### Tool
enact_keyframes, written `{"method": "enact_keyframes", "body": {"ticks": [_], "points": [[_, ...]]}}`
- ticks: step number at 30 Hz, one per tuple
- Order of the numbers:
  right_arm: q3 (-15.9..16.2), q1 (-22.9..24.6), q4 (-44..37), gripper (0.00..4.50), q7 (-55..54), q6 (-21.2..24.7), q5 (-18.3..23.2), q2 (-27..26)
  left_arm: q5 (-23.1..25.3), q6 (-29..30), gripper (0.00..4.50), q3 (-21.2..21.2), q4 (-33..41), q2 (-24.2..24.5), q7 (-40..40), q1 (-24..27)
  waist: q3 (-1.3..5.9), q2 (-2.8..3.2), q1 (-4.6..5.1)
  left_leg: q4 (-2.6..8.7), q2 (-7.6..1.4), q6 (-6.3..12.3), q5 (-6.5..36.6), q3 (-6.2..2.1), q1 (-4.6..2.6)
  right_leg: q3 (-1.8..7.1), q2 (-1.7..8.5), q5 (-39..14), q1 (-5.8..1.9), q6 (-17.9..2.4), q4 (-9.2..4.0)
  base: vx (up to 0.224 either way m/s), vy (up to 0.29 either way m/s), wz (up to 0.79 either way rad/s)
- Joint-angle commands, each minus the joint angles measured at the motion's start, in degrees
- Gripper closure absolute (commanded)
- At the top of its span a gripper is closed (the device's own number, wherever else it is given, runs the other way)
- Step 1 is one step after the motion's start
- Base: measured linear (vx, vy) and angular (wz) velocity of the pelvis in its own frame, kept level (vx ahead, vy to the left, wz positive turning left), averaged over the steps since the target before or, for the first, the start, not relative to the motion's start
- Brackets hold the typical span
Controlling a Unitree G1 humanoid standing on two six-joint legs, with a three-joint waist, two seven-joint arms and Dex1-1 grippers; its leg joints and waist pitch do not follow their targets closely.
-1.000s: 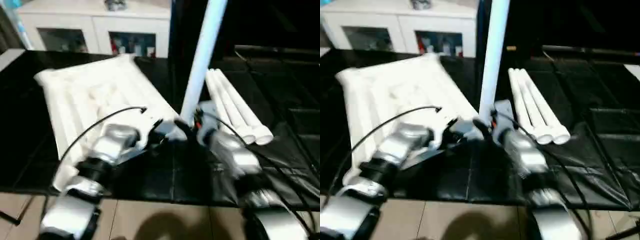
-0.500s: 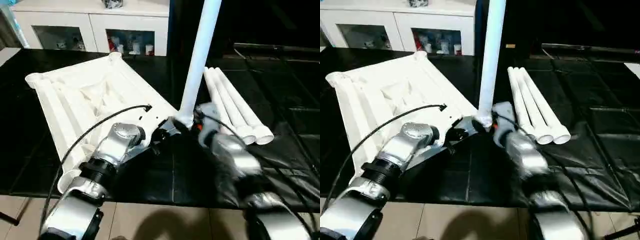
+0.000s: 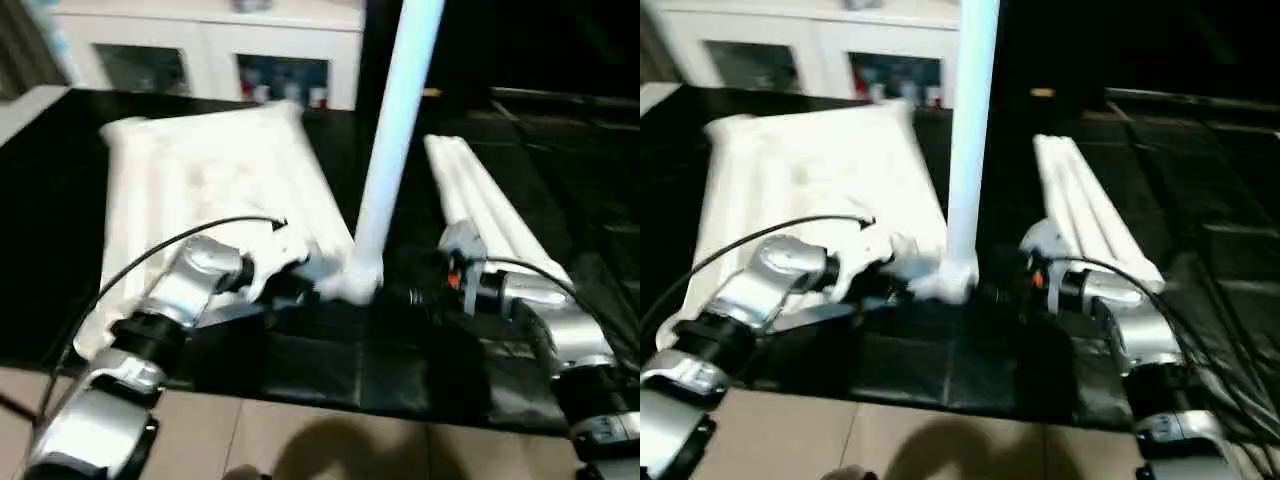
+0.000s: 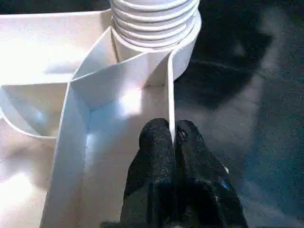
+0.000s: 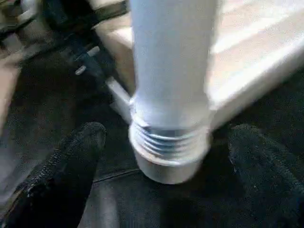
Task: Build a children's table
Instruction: Rotate leg to tighten
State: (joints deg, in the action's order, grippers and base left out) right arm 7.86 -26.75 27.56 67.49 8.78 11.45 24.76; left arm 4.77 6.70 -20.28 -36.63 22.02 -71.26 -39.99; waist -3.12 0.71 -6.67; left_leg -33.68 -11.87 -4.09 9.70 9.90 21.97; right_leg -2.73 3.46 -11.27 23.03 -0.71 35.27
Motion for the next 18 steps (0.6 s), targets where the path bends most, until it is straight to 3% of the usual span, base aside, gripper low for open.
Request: {"method": "enact_keyframes", "body": {"ticks": [1,5,8,15,16,18], "points": [[1.5,-1.2,-0.9,0.07,3.5,0.6,-0.6,1.0,1.1,-2.7,4.5,-3.2,-0.8,0.4,-4.7,-0.2,4.16,0.08,0.1,3.32,-1.6,3.3,9.9,0.07,-1.42,2.08,4.02,-1.6,-3.05,-15.5,-3.44,0.0,0.0,0.0],[4.9,-3.0,0.4,0.07,7.3,0.1,-2.2,0.7,1.8,-6.0,4.5,-4.6,-2.3,1.9,-8.4,-1.1,4.09,-0.29,0.07,3.42,-1.5,2.8,9.8,-0.01,-1.15,2.03,4.18,-3.6,-3.11,-14.7,-3.33,0.0,0.0,0.0],[5.1,-4.7,2.6,0.07,6.5,-0.6,-2.8,-0.7,1.8,-7.1,4.5,-5.2,-2.2,2.5,-10.1,-1.3,4.18,-0.55,0.0,3.32,-1.58,2.52,9.4,0.09,-1.3,2.16,4.35,-3.9,-3.0,-14.6,-3.37,0.0,0.0,0.0],[5.6,-6.8,5.3,0.07,7.0,-0.5,-2.2,-2.6,1.8,-9.4,4.5,-5.9,-2.8,2.8,-12.6,-1.3,4.37,-0.4,-0.14,3.16,-1.53,3.15,7.3,0.13,-1.18,2.06,4.21,-0.3,-3.03,-15.3,-2.83,0.0,0.0,0.0],[5.7,-6.9,5.7,0.35,7.2,-0.5,-2.4,-2.9,1.9,-9.7,4.5,-6.0,-3.1,2.7,-12.6,-1.4,4.33,-0.38,-0.15,3.18,-1.5,3.17,7.5,0.14,-1.16,2.04,4.16,-0.5,-3.0,-15.3,-2.85,0.0,0.0,0.0],[5.9,-7.1,6.3,0.43,7.2,-0.7,-2.6,-3.3,2.1,-10.0,4.5,-6.0,-3.4,2.7,-12.7,-1.5,4.31,-0.38,-0.15,3.23,-1.52,2.81,8.3,0.12,-1.18,2.03,4.28,-1.9,-3.01,-15.1,-2.99,0.0,0.0,0.0]]}}
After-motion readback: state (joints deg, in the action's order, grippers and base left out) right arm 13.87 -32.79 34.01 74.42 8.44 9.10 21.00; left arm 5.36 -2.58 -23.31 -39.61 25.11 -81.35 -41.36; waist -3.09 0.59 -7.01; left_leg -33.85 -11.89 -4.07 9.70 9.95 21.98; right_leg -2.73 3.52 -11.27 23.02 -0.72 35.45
